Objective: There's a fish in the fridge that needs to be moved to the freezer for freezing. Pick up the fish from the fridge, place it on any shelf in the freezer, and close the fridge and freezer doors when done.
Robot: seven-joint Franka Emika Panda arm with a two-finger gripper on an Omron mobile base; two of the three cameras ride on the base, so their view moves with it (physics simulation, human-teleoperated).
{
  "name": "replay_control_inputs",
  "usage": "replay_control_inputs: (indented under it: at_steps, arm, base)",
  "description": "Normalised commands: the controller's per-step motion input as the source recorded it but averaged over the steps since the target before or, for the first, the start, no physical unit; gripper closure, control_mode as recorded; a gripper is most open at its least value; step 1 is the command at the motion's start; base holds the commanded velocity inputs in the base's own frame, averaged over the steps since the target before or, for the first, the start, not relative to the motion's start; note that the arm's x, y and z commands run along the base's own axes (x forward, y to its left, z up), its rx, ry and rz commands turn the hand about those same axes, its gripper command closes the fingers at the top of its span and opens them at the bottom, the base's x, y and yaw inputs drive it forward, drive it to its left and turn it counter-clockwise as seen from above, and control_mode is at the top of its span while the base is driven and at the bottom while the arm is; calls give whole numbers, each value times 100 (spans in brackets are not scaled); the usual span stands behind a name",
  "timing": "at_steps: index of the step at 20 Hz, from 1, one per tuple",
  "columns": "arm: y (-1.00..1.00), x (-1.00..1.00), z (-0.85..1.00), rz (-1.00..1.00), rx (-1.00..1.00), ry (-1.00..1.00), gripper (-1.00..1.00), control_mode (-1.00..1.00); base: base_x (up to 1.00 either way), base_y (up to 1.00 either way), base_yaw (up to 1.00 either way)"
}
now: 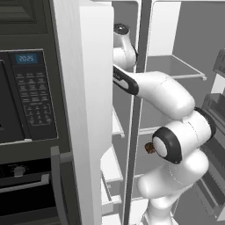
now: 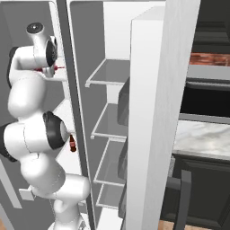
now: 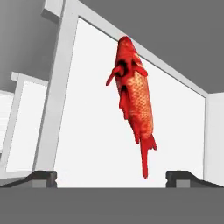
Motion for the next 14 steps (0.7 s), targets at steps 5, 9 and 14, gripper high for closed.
replay_control_inputs:
  at_steps: [5,9,14]
  arm:
    - [-64,-84,0,0,2,0,-100,-100]
    - [-48,-100,8,0,6,-6,-100,-100]
    - [-41,-97,12,0,5,-19,-100,-100]
  base:
    - [0,0,0]
    - [0,0,0]
    - [0,0,0]
